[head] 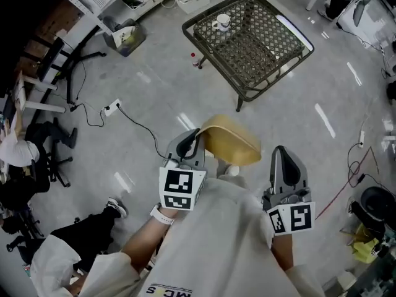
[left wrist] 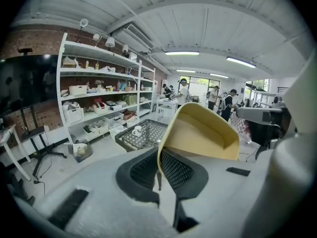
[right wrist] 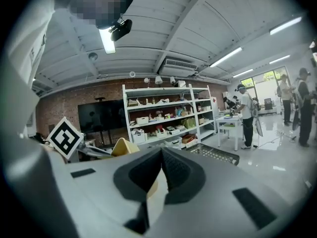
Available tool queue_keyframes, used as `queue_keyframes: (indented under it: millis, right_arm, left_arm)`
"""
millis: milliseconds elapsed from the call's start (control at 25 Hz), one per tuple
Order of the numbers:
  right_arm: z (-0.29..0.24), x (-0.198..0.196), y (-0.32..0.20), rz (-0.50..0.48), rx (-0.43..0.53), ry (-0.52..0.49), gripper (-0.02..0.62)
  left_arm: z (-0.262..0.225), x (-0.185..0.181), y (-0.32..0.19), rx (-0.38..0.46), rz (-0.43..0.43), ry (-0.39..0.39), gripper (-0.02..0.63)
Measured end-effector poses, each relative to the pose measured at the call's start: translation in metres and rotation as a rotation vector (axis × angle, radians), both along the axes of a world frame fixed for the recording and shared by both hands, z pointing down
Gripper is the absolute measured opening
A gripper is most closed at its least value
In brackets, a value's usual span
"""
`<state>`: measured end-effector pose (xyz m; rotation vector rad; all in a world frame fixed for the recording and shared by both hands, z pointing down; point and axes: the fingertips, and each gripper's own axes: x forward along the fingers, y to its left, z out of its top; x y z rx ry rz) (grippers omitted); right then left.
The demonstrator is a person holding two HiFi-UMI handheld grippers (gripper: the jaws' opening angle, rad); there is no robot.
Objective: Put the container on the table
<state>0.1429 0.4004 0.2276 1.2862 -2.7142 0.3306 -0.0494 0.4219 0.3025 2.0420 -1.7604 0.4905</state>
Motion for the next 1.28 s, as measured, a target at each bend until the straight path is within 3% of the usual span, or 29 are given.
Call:
queue_keyframes:
  millis: [360,680,920,1280]
  right_arm:
    - [-0.002,-0.066,-0.036,-0.022,0.022,0.031,0.017]
    - [0.005,-0.095,-0.073,-0.062,0.005,0.041,0.017]
    - [0.021,-0.112,-0.138,-0.078,-0.013,0.026,0.017]
    - [0.006,-0.124,-0.27,-0.057,0.005,0.01,0.017]
  left_arm:
    - [-0.008,-0.068,-0.028,0.04,-0.03,0.012,0.034]
    - [0.005,-0.086,-0.062,0.015,-0.037,0.028,0.034]
    - [0.012,-0.095,-0.119,0.0,-0.043,0.016,0.034]
    - [0.008,-0.11,-0.245,-0.027,-0.02,-0.008,0.034]
